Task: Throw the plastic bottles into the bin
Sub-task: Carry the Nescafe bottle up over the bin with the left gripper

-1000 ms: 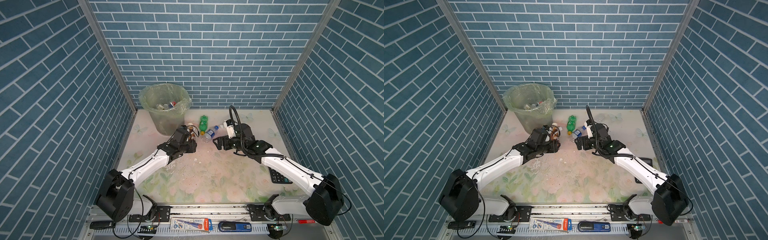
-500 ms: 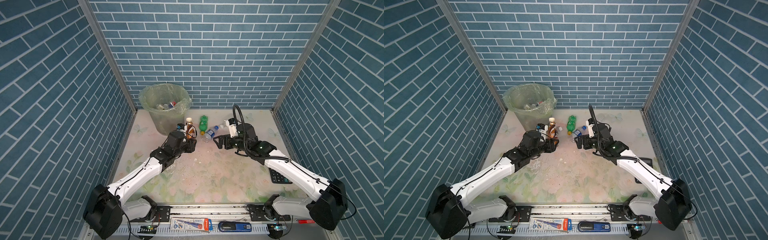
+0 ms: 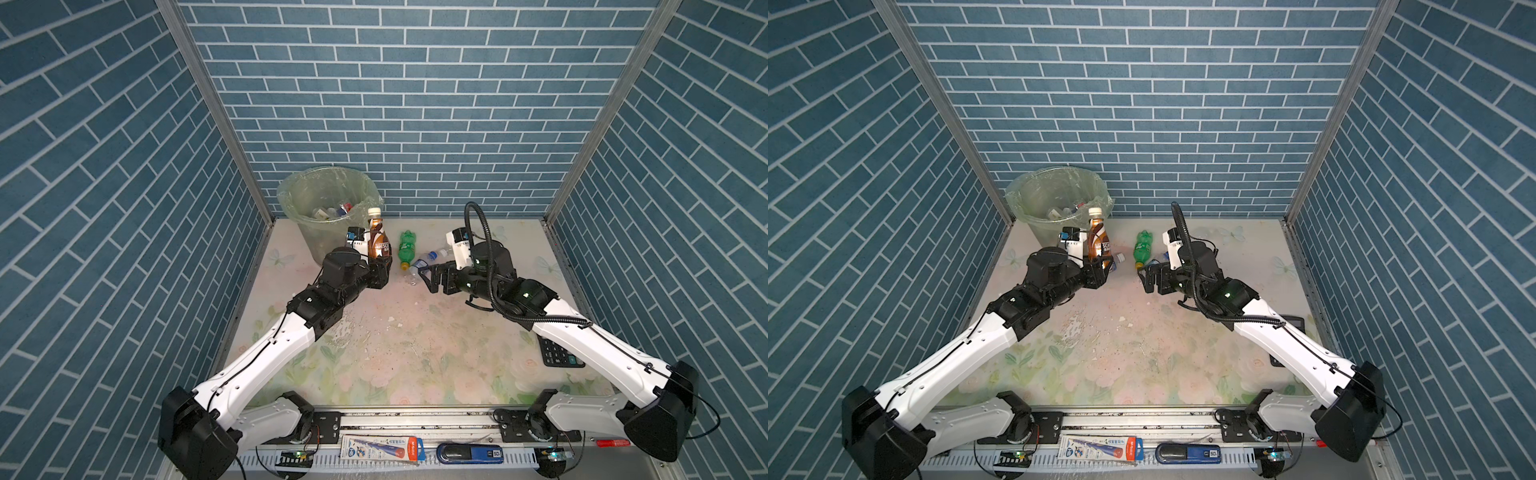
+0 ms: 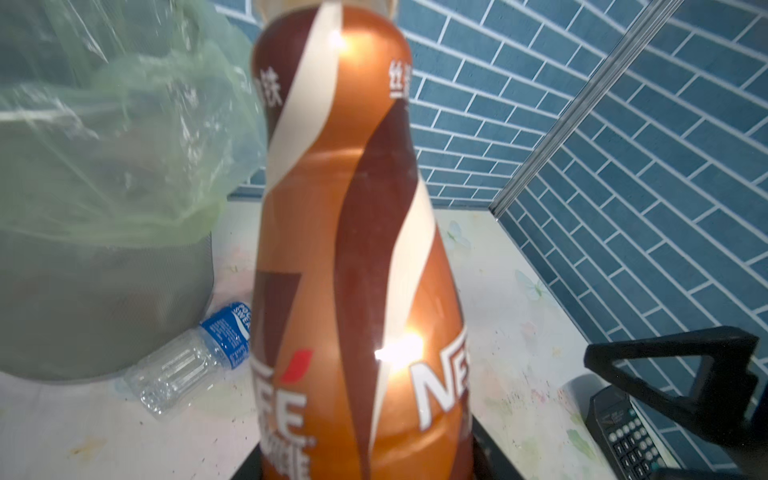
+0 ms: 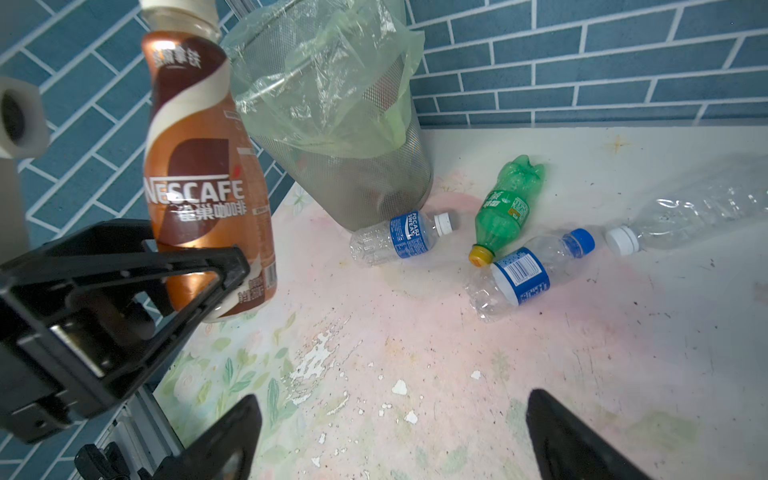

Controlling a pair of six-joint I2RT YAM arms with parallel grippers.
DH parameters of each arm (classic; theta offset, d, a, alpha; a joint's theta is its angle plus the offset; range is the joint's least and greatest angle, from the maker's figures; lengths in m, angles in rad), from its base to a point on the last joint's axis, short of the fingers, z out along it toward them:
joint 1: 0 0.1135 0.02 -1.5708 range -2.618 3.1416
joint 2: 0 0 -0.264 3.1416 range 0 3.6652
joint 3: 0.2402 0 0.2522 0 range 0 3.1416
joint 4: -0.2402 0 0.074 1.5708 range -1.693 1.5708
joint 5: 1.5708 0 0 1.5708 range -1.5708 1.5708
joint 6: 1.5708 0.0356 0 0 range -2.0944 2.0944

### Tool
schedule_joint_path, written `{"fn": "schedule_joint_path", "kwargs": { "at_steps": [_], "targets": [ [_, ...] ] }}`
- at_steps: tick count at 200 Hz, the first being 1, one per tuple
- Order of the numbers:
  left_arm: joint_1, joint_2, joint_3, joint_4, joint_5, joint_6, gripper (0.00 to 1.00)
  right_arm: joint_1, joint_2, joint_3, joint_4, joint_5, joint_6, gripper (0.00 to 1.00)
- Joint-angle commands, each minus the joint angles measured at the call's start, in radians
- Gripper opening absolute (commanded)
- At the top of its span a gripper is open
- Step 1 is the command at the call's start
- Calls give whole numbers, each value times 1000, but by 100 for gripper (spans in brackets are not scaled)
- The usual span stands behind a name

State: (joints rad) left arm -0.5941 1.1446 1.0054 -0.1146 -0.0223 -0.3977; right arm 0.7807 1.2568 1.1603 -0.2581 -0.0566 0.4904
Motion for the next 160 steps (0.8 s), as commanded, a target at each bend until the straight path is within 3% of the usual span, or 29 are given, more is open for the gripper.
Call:
{"fn": "schedule_joint_path", "kwargs": {
  "at_steps": [1,89,134,160],
  "targets": [
    [-4,2,76,-7,-32,68,53,2,25,109,17,13,-31,99],
    [4,172,498,119,-233,445,55,-46,186,513,-29,-85,-300,99],
    [58,277,750,178,-208,561,55,-56,273,650,-9,-153,-383,99],
    [107,307,844,205,-169,579,55,-106,310,681,4,-210,-340,99]
  ]
}}
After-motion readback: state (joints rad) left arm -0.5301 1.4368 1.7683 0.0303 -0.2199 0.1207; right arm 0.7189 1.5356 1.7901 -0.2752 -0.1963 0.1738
